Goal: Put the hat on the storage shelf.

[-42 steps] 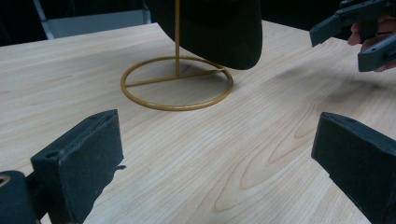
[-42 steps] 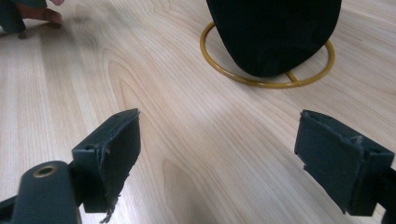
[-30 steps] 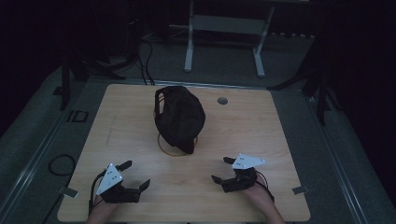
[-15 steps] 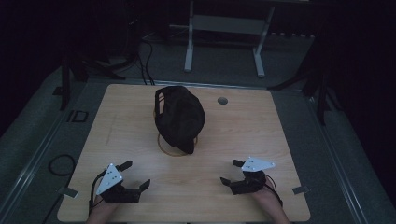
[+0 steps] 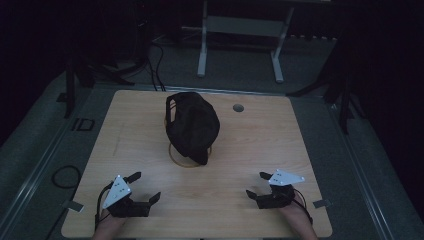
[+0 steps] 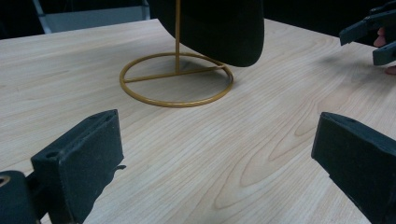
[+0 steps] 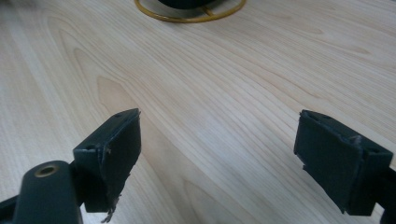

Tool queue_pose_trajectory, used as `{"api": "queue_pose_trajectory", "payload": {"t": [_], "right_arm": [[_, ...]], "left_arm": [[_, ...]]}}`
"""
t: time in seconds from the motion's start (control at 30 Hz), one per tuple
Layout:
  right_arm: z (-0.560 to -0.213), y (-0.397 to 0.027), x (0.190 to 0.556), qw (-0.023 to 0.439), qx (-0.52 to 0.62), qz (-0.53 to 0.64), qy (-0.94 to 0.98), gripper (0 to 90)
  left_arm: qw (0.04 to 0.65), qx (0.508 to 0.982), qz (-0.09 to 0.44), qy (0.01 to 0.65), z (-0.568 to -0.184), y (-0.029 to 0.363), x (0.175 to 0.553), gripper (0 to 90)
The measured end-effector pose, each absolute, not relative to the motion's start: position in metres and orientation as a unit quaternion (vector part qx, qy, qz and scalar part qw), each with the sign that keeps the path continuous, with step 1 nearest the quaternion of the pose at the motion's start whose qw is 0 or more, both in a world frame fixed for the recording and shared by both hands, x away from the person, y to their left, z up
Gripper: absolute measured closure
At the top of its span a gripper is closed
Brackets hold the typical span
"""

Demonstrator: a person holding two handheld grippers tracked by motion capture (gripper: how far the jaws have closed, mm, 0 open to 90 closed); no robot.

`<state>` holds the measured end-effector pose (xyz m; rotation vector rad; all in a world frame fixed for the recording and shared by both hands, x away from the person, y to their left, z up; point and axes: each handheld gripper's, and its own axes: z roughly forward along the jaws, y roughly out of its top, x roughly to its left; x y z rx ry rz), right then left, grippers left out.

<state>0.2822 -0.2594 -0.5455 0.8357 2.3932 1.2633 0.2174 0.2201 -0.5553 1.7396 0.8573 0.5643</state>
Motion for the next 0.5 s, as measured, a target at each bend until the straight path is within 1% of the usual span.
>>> {"api": "queue_pose_trajectory", "payload": {"t": [0.33,0.5], "right_arm": [[-0.546,-0.272,0.285,0.163,0.302,0.437,0.831,14.7],[-0.547,-0.272,0.285,0.166,0.300,0.434,0.833,14.7]], "left_arm": [[0.534,0.728,0.235,0.360,-0.555,0.221,0.218,2.3],[0.535,0.727,0.235,0.361,-0.555,0.221,0.218,2.3]]}}
